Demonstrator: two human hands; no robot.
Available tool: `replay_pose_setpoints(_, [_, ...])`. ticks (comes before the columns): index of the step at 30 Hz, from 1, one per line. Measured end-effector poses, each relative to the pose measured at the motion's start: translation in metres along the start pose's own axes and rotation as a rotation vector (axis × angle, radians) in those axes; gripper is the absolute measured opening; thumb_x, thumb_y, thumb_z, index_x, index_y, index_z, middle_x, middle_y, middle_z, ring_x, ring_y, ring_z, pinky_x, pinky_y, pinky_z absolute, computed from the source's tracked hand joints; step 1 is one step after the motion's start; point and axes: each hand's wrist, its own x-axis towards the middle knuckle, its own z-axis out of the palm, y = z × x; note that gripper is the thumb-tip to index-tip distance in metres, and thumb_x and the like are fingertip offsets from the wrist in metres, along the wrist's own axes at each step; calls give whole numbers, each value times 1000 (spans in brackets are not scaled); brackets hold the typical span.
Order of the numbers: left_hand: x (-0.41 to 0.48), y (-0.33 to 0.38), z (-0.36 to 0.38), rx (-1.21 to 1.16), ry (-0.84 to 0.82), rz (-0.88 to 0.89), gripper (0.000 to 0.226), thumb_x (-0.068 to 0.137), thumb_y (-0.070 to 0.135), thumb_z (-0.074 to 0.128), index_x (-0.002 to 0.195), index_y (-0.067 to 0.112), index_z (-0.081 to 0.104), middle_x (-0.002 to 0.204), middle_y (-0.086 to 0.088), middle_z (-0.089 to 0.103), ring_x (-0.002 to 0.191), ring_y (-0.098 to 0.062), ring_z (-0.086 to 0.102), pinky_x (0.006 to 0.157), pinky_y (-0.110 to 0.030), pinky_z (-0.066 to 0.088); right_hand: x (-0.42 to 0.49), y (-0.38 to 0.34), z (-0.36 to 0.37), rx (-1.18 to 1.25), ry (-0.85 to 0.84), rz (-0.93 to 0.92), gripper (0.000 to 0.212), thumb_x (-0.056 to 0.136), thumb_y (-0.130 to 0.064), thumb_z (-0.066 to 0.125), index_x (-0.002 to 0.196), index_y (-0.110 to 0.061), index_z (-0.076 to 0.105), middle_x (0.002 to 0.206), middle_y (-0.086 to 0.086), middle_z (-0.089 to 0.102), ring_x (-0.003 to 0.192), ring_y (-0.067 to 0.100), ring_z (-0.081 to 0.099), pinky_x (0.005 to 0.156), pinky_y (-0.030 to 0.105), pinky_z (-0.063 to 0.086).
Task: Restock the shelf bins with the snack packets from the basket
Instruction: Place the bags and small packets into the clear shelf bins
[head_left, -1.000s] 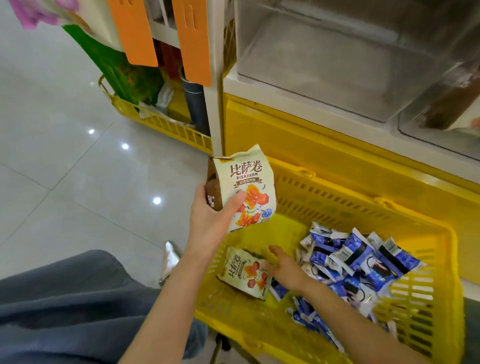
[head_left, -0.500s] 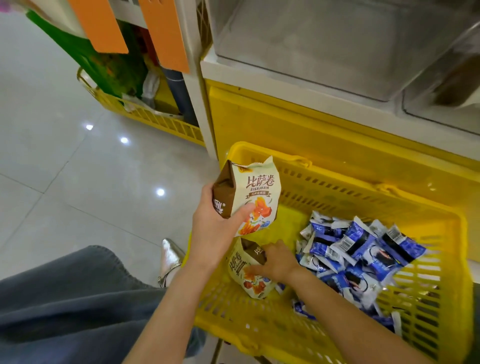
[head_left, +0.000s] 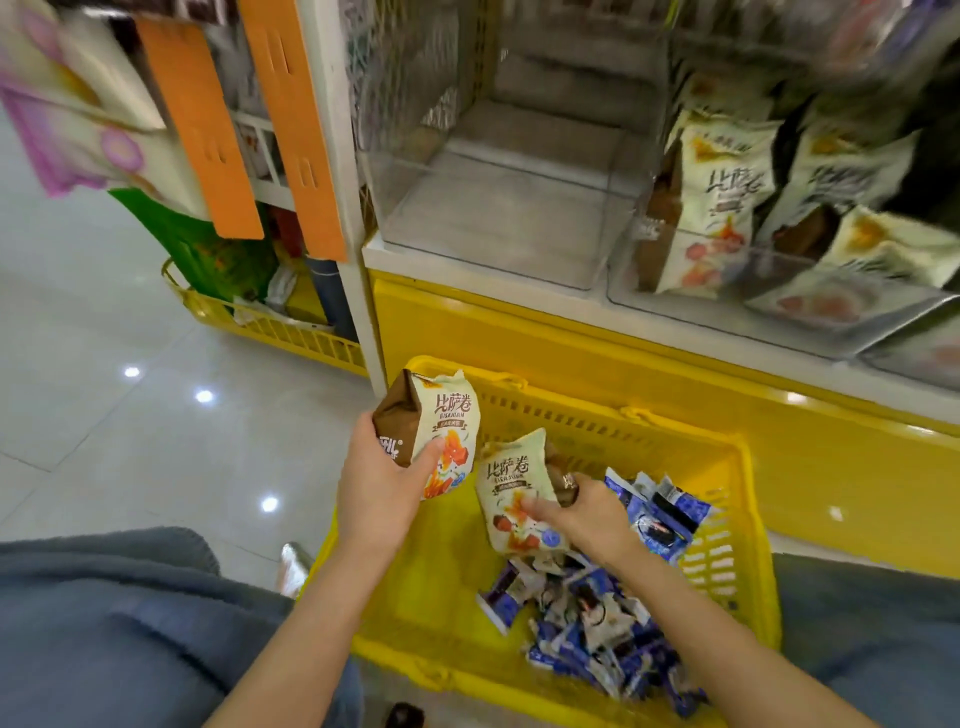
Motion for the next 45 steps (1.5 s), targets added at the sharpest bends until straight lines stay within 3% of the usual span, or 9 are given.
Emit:
replay_pose_setpoints(4, [-14,19,0,-77,-47,-48,48,72,35,77,106,19,47,94,5,59,72,-1,56,51,-9,42,-20,-19,-56,341,46,2,42,73,-38,75,106,-14,67,94,1,74,85,18,70,81,37,56])
replay_pose_setpoints(9, [-31,53,7,-368,-205,-182,53,76,28,74,122,12,53,111,-9,66,95,-25,66,85,-44,54,-56,-31,-100,787,-33,64,38,73,-37,71,99,-11,65,86,6,75,72,16,72,54,24,55])
replay_pose_setpoints(14, [-41,91,15,-461,-342,-249,34,77,33,73,107,21,61,101,-3,70,87,-19,67,73,-35,54,-78,-38,-118,940,-103,72,45,66,-38,71,100,-8,65,91,11,74,74,19,72,53,26,55])
replay_pose_setpoints(16, [-41,108,16,-441,-432,-240,39,77,40,70,110,23,59,101,-1,70,90,-17,65,69,-31,50,-85,-44,-124,892,-134,7,49,69,-39,69,108,-9,61,95,9,74,79,18,72,60,27,56])
replay_pose_setpoints(22, [-40,144,28,-481,-680,-121,64,67,51,67,123,26,49,110,0,69,101,-21,65,91,-46,48,-94,-55,-158,815,-194,-156,58,76,-43,64,123,-12,52,111,9,70,97,22,69,73,30,56])
replay_pose_setpoints(26, [-28,166,37,-531,-812,-55,79,44,53,76,115,29,51,104,5,71,96,-17,68,78,-41,54,-95,-58,-178,713,-69,-216,58,73,-44,65,122,-18,51,108,3,71,98,20,68,78,30,56])
replay_pose_setpoints(35, [7,193,67,-562,-617,161,49,62,47,69,107,31,56,95,7,73,86,-10,70,71,-32,55,-89,-70,-230,473,25,-333,48,63,-20,82,106,-17,61,96,-3,74,86,12,71,62,17,53])
replay_pose_setpoints(39, [19,202,71,-674,-542,94,41,61,45,67,99,36,54,95,8,71,82,-9,70,61,-22,55,-77,-71,-275,414,239,-395,54,62,-27,75,113,-20,58,102,-1,73,91,15,70,67,29,58])
replay_pose_setpoints(45, [22,212,69,-701,-545,55,41,61,44,66,99,34,54,103,4,69,91,-15,68,75,-34,56,-47,-64,-321,401,313,-331,57,69,-22,69,123,-13,53,109,5,70,95,19,69,71,30,59])
